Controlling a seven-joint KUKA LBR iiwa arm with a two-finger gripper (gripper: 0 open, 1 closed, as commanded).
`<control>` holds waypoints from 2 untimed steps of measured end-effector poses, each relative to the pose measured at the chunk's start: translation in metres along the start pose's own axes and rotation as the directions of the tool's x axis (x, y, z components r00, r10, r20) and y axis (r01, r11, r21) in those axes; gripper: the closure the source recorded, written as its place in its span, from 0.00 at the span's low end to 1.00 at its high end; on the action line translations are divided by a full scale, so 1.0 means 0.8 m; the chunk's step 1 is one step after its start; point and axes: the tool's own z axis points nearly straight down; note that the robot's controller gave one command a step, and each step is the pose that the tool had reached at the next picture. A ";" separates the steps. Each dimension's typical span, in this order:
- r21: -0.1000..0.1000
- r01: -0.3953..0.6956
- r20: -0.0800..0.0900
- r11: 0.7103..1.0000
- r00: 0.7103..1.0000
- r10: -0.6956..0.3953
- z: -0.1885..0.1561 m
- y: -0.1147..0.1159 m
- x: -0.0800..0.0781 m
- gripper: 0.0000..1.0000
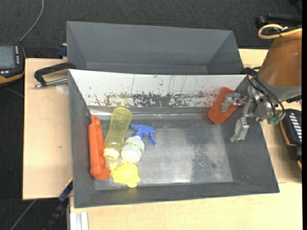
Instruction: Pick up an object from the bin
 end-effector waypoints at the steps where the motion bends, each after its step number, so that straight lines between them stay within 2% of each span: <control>1: 0.002 0.002 0.008 1.000 1.000 -0.002 -0.006 0.001 -0.002 0.00; 2: 0.000 0.039 0.005 0.999 0.999 -0.039 0.092 0.058 0.035 0.00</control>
Offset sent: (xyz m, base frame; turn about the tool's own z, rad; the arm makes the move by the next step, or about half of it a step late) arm -0.0320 0.0487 -0.0792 -0.0426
